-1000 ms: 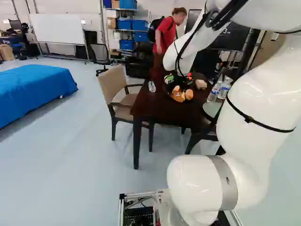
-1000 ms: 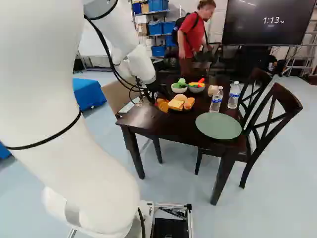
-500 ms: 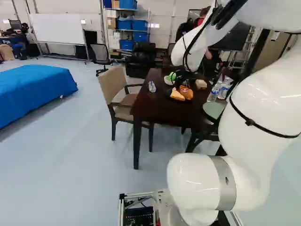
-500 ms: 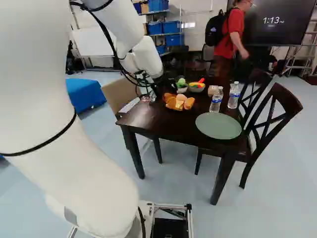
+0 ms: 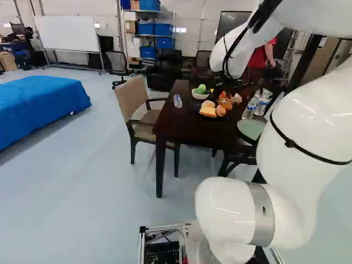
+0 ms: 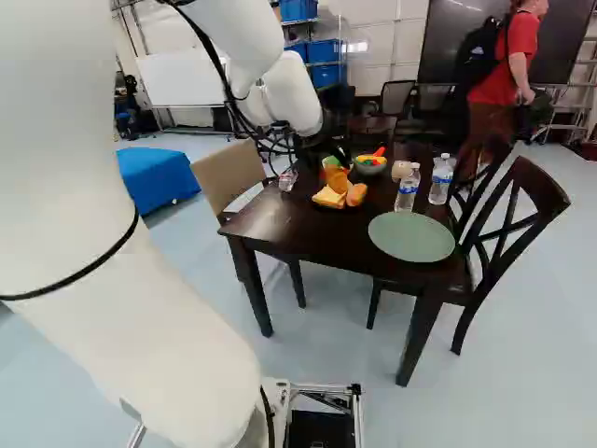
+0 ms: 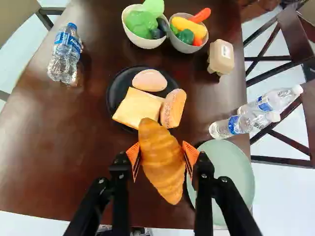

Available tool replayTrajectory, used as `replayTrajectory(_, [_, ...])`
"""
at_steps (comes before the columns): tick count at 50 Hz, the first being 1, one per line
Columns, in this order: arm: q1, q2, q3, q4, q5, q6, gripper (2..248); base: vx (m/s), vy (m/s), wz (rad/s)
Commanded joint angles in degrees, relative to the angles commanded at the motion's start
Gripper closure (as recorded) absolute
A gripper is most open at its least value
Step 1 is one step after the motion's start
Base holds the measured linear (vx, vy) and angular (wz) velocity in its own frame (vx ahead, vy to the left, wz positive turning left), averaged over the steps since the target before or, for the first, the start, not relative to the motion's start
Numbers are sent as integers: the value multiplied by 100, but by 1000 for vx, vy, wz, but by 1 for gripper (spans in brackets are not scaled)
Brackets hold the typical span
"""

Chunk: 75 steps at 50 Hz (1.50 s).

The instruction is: Move the croissant to the empty plate

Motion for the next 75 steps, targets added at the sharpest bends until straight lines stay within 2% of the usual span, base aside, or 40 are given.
replayTrajectory(39, [-714,-413,-426,55,-52,0,119,0,0,0])
replayTrajectory(75, [-1430,-178,-180,352,-307,0,119,0,0,0])
